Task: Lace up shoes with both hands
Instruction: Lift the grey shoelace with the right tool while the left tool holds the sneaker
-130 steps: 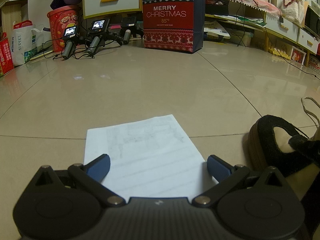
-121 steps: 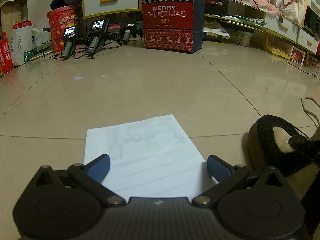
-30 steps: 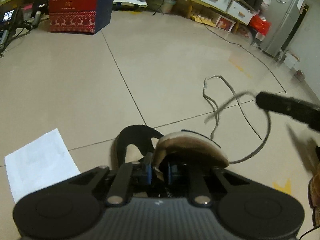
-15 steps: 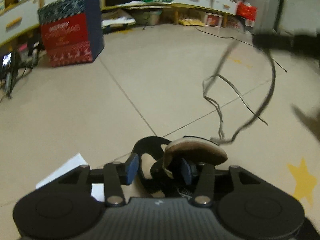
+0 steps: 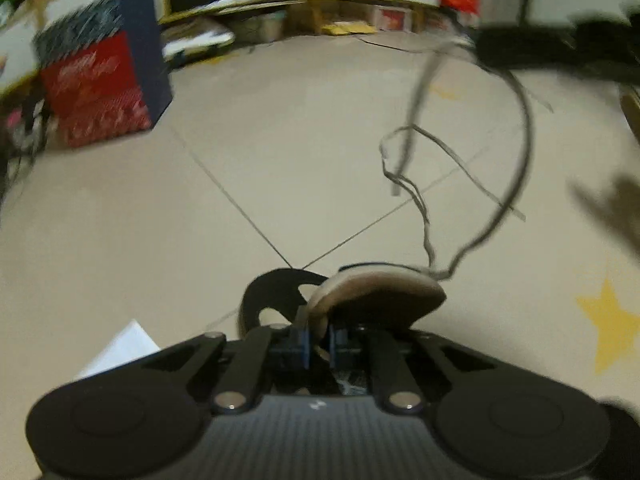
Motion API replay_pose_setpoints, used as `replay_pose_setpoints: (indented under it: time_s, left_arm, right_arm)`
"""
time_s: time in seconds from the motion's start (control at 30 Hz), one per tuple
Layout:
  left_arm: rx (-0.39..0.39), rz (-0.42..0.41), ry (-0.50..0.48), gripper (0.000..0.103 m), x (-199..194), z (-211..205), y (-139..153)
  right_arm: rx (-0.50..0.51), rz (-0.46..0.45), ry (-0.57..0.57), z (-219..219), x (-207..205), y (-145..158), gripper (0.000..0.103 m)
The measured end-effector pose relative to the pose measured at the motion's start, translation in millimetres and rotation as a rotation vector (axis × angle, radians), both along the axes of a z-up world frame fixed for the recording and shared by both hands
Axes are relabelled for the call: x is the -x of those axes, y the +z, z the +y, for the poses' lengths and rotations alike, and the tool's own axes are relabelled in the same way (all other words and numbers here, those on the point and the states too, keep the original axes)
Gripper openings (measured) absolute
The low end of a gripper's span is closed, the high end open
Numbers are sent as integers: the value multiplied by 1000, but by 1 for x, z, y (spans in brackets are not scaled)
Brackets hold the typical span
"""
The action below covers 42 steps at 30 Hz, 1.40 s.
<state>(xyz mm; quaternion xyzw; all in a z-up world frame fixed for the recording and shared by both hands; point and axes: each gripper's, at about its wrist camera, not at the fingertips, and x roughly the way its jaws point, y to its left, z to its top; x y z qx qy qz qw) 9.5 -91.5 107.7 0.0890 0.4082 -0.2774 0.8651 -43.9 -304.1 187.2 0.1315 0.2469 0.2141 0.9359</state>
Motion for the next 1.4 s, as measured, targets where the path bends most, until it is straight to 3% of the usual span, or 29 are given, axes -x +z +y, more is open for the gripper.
replay_pose_setpoints:
  time_s: [0.1, 0.17, 0.3, 0.5, 0.6, 0.73, 0.83, 1.0, 1.3, 1.4]
  left_arm:
    - [108, 93, 99, 8, -9, 10, -2]
    - [131, 113, 123, 8, -10, 12, -3]
    - [51, 44, 79, 8, 10, 1, 4]
    - [54, 39, 70, 7, 14, 7, 4]
    - [117, 76, 92, 6, 8, 13, -1]
    - [234, 190, 184, 7, -4, 31, -3]
    - [197, 168, 180, 7, -2, 24, -1]
    - [78, 68, 112, 13, 12, 10, 10]
    - [51, -14, 3, 26, 19, 17, 22]
    - [-42, -93, -78, 33, 20, 3, 23]
  right_arm:
    - [-9, 5, -1, -1, 0, -1, 7]
    - [-16, 8, -2, -2, 0, -2, 8]
    - [-24, 12, -4, -3, 1, -3, 8]
    - [-30, 15, -8, -1, 2, -4, 8]
    - [-39, -2, 1, 2, 1, 0, 8]
    - [-51, -35, 8, 3, 3, 9, 8]
    - [-35, -57, 5, 2, 6, 13, 8]
    - [-69, -18, -34, -10, 5, 4, 8]
    - [-64, -36, -24, -9, 5, 11, 8]
    - [-66, -32, -17, -7, 5, 11, 8]
